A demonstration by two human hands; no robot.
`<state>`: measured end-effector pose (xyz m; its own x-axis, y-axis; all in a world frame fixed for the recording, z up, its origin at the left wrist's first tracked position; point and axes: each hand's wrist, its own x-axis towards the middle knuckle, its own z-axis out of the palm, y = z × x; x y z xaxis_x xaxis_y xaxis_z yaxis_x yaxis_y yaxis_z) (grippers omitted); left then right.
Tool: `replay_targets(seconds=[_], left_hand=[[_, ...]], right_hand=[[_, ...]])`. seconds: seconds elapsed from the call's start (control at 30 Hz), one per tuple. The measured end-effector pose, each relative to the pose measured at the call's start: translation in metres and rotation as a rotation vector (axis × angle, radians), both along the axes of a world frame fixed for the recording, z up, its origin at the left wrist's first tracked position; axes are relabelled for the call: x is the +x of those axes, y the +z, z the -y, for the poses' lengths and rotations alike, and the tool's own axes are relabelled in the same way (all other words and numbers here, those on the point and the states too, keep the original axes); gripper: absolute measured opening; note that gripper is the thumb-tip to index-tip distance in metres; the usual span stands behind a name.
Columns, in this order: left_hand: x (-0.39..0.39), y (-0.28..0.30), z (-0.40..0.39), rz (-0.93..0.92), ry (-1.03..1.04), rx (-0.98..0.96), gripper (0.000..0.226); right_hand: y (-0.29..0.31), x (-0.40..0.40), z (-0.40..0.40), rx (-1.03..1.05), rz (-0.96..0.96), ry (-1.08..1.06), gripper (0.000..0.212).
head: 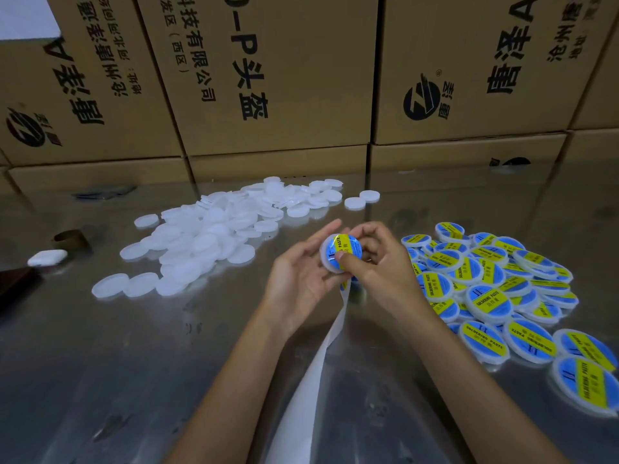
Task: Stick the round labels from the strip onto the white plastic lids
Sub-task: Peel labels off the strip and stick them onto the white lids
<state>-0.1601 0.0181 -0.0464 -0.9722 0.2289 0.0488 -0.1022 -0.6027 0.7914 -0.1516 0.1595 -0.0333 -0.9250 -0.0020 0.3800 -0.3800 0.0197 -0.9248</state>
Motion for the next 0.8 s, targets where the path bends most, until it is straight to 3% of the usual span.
replay_targets(seconds=[0.27,0.43,0.6,0.8], left_hand=[[0.004,0.005,-0.003,0.008,-0.018,-0.005,0.052],[0.006,0.008,-0.005,0.007,-0.007,0.01,0.052],[0.008,0.011,-0.004,0.009,-0.012,0.152,0.051],[0.01,0.01,-0.007,-0.004,-0.058,0.151,0.052]], right_hand=[[-0.004,-0.002,0.001,0.04,-0.013,-0.048,0.031],[-0.011,-0.004,0.001,0.193,-0.098,-0.166,0.027],[-0.016,-0.007,-0.003,0.315,-0.081,-0.312,0.057],[-0.022,-0.006,0.001,0.387,-0.229,-0.361,0.042]])
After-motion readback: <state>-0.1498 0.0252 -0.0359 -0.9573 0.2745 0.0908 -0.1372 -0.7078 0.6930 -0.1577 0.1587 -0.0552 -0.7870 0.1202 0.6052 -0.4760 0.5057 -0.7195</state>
